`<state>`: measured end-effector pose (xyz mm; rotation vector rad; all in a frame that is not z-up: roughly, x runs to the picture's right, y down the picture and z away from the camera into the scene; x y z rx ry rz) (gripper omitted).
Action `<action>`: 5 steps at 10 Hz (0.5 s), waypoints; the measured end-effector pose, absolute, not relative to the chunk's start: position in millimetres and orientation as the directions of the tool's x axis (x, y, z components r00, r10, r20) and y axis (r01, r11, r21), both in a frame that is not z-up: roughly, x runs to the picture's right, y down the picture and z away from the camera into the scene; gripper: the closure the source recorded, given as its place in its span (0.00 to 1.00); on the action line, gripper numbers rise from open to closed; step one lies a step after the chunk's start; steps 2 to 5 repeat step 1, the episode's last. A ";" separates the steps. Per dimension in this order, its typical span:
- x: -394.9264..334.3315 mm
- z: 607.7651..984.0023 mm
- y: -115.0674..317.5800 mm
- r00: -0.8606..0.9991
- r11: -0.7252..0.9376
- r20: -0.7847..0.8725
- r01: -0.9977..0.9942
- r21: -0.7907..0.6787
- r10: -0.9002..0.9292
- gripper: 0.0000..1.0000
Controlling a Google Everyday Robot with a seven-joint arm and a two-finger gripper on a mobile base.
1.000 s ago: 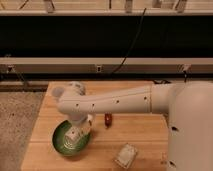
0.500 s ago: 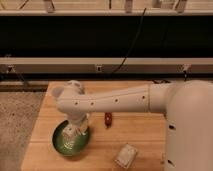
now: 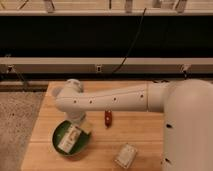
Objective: Place the bottle in the ceramic bowl
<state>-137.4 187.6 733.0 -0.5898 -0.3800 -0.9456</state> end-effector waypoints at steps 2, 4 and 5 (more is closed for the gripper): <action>-137.3 733.4 186.2 0.538 0.446 0.546 0.842 -0.303 -0.643 0.20; -137.3 733.4 186.2 0.538 0.446 0.546 0.842 -0.303 -0.643 0.20; -137.3 733.4 186.2 0.538 0.446 0.546 0.842 -0.303 -0.643 0.20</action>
